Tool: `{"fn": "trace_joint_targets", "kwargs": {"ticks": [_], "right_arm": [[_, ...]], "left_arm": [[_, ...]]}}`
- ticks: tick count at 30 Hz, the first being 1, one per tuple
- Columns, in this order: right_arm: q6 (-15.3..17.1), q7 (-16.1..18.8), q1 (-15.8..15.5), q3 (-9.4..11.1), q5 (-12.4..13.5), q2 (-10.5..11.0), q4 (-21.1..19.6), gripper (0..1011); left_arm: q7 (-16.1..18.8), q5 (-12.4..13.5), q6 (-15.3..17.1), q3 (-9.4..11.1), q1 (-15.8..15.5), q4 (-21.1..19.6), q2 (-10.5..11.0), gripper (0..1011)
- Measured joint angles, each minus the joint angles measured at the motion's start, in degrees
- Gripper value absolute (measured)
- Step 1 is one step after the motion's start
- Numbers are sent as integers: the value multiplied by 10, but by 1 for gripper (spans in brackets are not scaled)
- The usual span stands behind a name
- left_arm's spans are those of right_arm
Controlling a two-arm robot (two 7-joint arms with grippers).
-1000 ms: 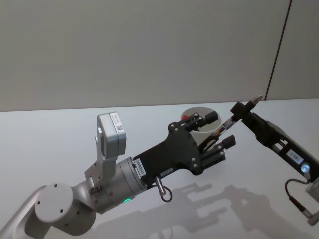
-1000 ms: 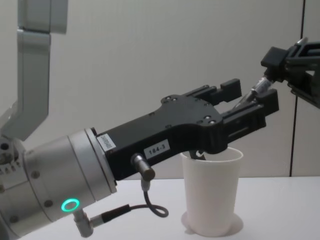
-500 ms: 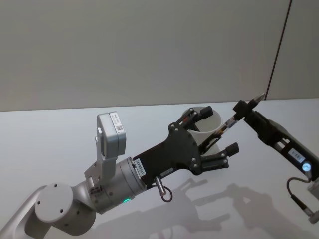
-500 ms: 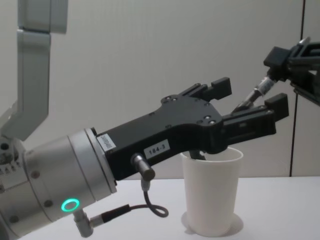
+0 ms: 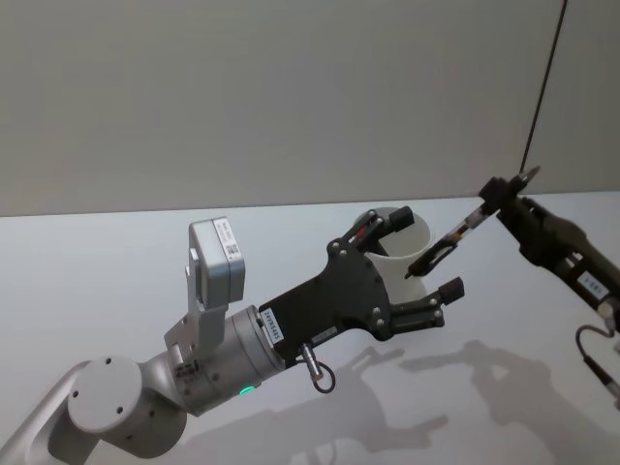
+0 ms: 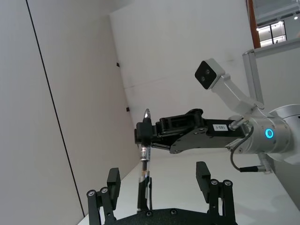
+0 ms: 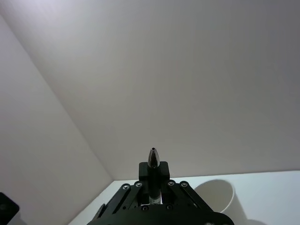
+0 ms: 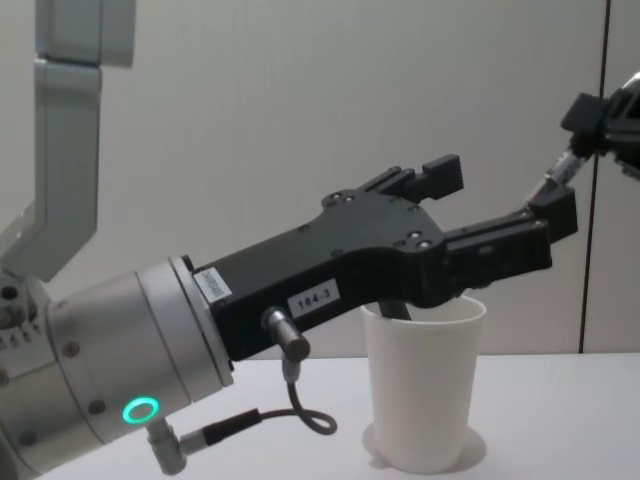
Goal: Place the pen into the pen holder.
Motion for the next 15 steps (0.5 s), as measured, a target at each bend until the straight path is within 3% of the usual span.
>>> {"fn": "trace_joint_targets", "kwargs": {"ticks": [1,15], "right_arm": [[0,0,0,0,0,0,0,117],[-68,7,34,0,-119,-11,30,117]], "left_arm": [[0,0,0,0,0,0,0,1001],[0,0,0,0,0,0,0,1001]]}}
